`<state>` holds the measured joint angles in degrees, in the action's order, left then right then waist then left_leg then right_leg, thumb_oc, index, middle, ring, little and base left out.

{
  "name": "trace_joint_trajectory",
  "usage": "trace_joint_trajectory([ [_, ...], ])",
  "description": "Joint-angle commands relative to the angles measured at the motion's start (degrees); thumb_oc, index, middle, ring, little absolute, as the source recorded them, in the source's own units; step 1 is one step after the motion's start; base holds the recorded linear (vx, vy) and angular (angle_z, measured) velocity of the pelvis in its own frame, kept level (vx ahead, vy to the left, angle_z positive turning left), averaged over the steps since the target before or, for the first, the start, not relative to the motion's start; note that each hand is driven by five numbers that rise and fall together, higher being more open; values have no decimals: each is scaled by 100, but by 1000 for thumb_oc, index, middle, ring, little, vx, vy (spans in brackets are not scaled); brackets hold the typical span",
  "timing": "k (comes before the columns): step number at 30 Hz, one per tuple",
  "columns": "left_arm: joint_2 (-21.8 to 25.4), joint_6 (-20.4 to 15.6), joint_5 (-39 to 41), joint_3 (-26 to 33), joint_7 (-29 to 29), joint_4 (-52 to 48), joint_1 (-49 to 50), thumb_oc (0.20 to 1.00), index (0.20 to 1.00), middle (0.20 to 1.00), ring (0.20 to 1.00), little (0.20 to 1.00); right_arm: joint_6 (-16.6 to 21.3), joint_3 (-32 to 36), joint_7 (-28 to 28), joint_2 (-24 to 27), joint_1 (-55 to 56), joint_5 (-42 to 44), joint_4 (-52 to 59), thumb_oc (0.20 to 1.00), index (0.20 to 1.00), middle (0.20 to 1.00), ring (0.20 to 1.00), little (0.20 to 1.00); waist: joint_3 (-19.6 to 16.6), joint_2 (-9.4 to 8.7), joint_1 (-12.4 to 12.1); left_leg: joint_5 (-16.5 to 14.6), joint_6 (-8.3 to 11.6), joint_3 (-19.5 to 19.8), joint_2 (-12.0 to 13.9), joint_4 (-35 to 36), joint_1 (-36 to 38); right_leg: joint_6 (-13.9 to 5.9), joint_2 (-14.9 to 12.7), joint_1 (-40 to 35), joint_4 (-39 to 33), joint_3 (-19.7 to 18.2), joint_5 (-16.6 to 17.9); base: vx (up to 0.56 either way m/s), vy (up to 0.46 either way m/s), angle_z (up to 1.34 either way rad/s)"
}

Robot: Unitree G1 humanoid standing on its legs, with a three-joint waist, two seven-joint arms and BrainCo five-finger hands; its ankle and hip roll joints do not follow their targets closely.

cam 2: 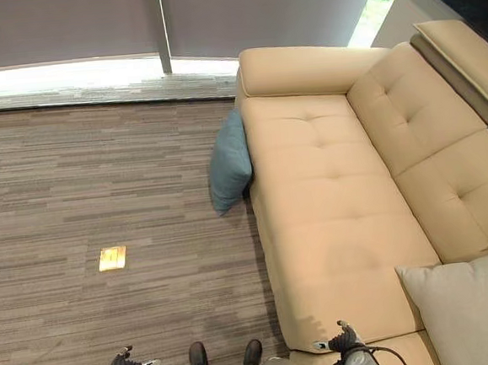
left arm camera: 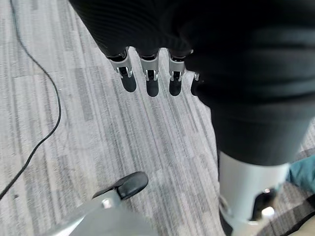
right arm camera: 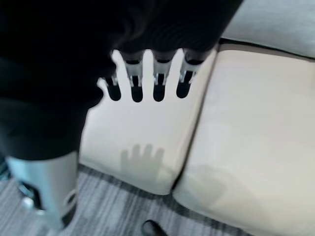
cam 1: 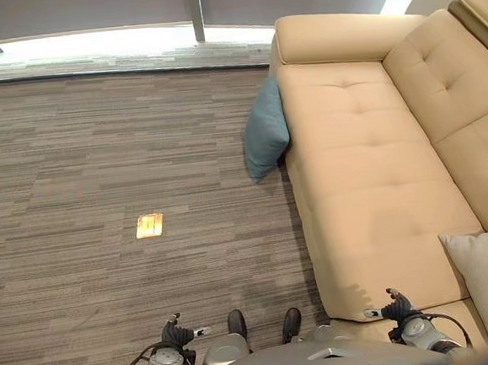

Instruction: Pick up all the scattered cushions and arrange them neatly on the sofa.

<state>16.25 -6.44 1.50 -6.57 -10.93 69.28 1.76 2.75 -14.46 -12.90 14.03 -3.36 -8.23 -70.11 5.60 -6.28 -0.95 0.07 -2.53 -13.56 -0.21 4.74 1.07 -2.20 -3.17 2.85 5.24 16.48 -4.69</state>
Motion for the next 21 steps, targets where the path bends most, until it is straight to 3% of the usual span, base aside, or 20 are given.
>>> trace_joint_trajectory([
  [1, 159, -34, 18, 141, -1, 53, -82, 1000, 1000, 1000, 1000, 1000, -2, -234, -7, 64, -270, -258, 6, 1000, 1000, 1000, 1000, 1000, 63, -79, -37, -544, 117, 322, -137, -416, -154, -695, -234, 183, 831, -321, 302, 83, 130, 1],
  [2, 207, -53, -6, 89, 3, 33, -137, 1000, 1000, 1000, 1000, 1000, 20, -248, 16, 50, -282, -265, 67, 1000, 1000, 1000, 1000, 1000, 127, -32, 10, -582, 91, 466, -154, -401, -75, -722, -121, 451, 1225, -608, 309, 109, 103, 11],
  [4, 184, -78, 9, -13, -6, -5, -186, 1000, 1000, 1000, 1000, 1000, 17, -268, 3, 107, -276, -243, 99, 1000, 1000, 1000, 1000, 1000, 184, 26, 125, -624, 74, 737, -224, -391, 45, -583, 151, 715, 1062, -1049, 210, 190, 65, 31],
  [6, 151, -82, 23, -59, 3, 10, -220, 1000, 1000, 1000, 1000, 1000, -1, -282, -6, 140, -290, -244, 67, 1000, 1000, 1000, 1000, 1000, 240, 43, 187, -654, 71, 894, -282, -383, 122, -537, 216, 792, 770, -1183, 283, 202, -4, 68],
  [7, 120, -71, 102, -37, 4, 68, -263, 1000, 1000, 1000, 1000, 1000, -35, -291, -14, 158, -300, -276, 35, 1000, 1000, 1000, 1000, 1000, 272, 35, 239, -704, 71, 1067, -343, -382, 194, -540, 244, 1027, 547, -1231, 503, 172, -33, 62],
  [11, 85, -64, 89, -13, -41, 139, -279, 1000, 1000, 1000, 1000, 1000, -36, -218, -32, 151, -189, -242, -18, 1000, 1000, 1000, 1000, 1000, 244, -4, 331, -876, 126, 1272, -403, -459, 348, -517, 195, 943, 360, -1129, 587, 215, -88, 36],
  [14, 14, -55, 32, -77, -4, 151, -195, 1000, 1000, 1000, 1000, 1000, 0, -96, -38, 213, -41, -147, -36, 1000, 1000, 1000, 1000, 1000, 87, -81, 405, -1180, 400, 1151, -342, -1037, 329, -447, 146, 459, -121, -925, 582, 286, -164, 90],
  [18, -26, -45, 182, -61, -1, 52, -212, 1000, 1000, 1000, 1000, 1000, -4, -123, -29, 275, -85, -83, -85, 1000, 1000, 1000, 1000, 1000, 121, -183, 288, -972, 556, 793, -169, -1984, -218, -371, 64, 6, -457, -841, 545, 139, -75, 26],
  [19, -34, -22, 225, -42, 15, 51, -192, 1000, 1000, 1000, 1000, 1000, -23, -141, -33, 300, -118, -66, -99, 1000, 1000, 1000, 1000, 1000, 101, -239, 211, -1026, 492, 693, -95, -1802, -442, -383, 33, -111, -568, -852, 499, 125, -35, -19],
  [21, -25, -3, 194, -36, 26, 72, -176, 1000, 1000, 1000, 1000, 1000, -29, -148, -38, 304, -130, -70, -106, 1000, 1000, 1000, 1000, 1000, 99, -257, 141, -844, 495, 729, -51, -1547, -620, -396, 60, -192, -639, -856, 453, 144, -16, -10],
])
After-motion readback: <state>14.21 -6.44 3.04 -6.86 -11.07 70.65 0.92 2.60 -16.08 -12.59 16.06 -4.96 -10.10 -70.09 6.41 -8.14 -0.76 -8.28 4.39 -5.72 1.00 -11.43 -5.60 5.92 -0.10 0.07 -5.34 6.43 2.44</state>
